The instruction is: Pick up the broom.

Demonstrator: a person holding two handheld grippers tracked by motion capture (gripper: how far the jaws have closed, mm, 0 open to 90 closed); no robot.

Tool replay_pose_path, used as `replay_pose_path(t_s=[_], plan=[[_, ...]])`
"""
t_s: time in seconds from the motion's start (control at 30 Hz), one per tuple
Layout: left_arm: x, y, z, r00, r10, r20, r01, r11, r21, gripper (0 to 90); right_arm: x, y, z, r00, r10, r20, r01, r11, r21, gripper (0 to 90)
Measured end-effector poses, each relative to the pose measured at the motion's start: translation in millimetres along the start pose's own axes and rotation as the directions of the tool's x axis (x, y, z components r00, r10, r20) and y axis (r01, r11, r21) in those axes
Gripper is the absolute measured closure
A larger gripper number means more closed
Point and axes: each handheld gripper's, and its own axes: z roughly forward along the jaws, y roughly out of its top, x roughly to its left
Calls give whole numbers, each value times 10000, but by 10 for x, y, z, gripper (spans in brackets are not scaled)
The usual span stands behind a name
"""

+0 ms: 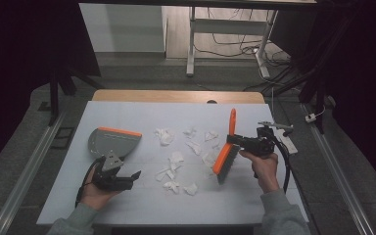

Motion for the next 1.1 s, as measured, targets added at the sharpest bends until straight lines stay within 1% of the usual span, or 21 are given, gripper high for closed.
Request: replay_pose_path(t_s=[0.03,0.13,0.17,0.2,0.3,0.4,0.5,0.57,0.63,0.7,0.87,0.93,1.0,1.1], plan=[[-8,18,3,10000,26,14,-26,10000,-23,210,22,-4,19,10000,7,-1,-7,10000,-95,709],[-39,75,17,9999,112,89,-111,9999,-121,210,61,-13,99,9992,90,-387,-92,10000,-34,709],[-51,94,22,9998,133,114,-132,9998,-146,210,107,-12,145,9990,17,-448,-18,10000,-30,709],[-65,114,27,9998,154,133,-152,9997,-174,210,107,-12,145,9990,17,-448,-18,10000,-30,709],[-108,178,41,9995,238,212,-232,9993,-282,209,183,2,201,9985,-112,-529,109,9999,-63,709],[-163,252,57,9989,313,340,-299,9986,-428,210,262,9,258,9979,-185,-621,172,9996,-210,709],[-231,335,82,9972,359,660,-320,9977,-594,210,350,14,321,9973,-293,-676,272,9991,-310,709],[-287,397,104,9952,403,894,-341,9970,-702,210,399,11,368,9972,-305,-681,276,9987,-424,709],[-341,453,126,9920,357,1211,-251,9958,-878,210,444,6,417,9973,-332,-658,297,9982,-526,709],[-397,506,153,9890,381,1432,-240,9948,-988,212,487,1,468,9971,-367,-663,329,9978,-571,709],[-554,631,226,9828,663,1726,-465,9921,-1162,214,577,-13,568,9974,-404,-590,357,9963,-782,709],[-608,676,269,9803,775,1815,-565,9914,-1178,218,604,-23,605,9974,-357,-631,301,9958,-865,709],[-656,714,317,9782,777,1927,-544,9909,-1234,220,630,-29,641,9967,-331,-735,264,9956,-902,709],[-716,761,381,9747,828,2075,-571,9902,-1271,224,681,-44,701,9970,-360,-687,286,9939,-1066,709]])
